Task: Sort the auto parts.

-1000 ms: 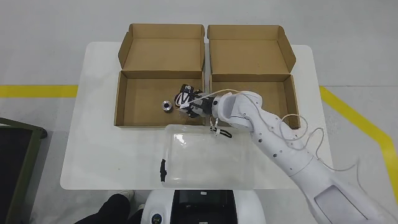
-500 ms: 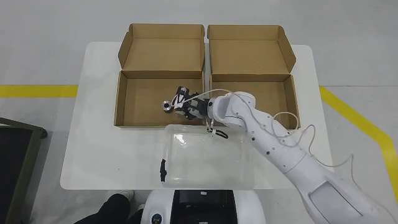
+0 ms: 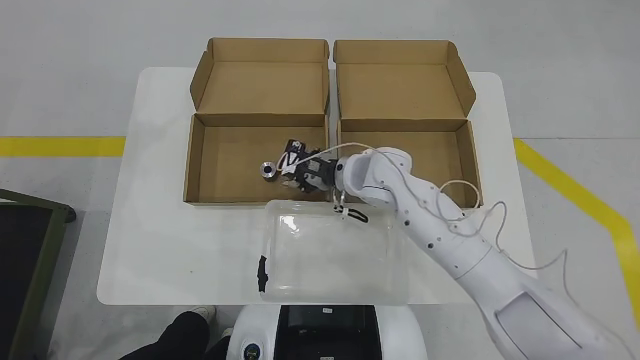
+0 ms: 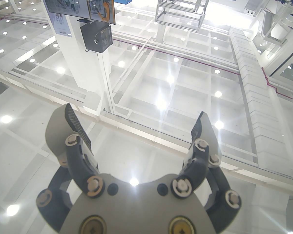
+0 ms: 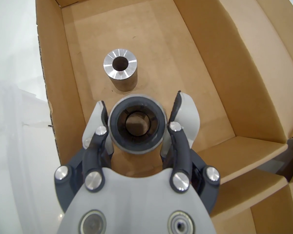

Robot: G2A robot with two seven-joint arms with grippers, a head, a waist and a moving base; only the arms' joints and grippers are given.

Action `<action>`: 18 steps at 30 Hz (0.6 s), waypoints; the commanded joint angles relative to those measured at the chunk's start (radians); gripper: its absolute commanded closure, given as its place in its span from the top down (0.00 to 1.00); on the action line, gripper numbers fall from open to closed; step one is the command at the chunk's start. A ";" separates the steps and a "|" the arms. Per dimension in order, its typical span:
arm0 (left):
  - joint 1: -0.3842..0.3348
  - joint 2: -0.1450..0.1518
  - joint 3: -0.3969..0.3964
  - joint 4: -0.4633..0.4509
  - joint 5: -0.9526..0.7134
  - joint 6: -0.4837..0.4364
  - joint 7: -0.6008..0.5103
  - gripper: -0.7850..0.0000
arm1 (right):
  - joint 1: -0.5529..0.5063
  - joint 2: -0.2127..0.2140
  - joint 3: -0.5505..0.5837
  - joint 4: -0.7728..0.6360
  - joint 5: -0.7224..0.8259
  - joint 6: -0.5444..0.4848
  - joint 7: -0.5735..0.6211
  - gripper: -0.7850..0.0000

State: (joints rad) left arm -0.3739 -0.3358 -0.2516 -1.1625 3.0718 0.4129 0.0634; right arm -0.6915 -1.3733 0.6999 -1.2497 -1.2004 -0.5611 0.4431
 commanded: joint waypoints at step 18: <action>0.000 0.000 0.000 0.000 0.000 0.000 0.000 1.00 | -0.214 0.079 0.278 -0.418 0.028 -0.045 -0.072 1.00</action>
State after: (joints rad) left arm -0.3739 -0.3358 -0.2516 -1.1625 3.0718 0.4129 0.0634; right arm -0.8875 -1.2982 0.9581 -1.6434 -1.1766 -0.6041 0.3731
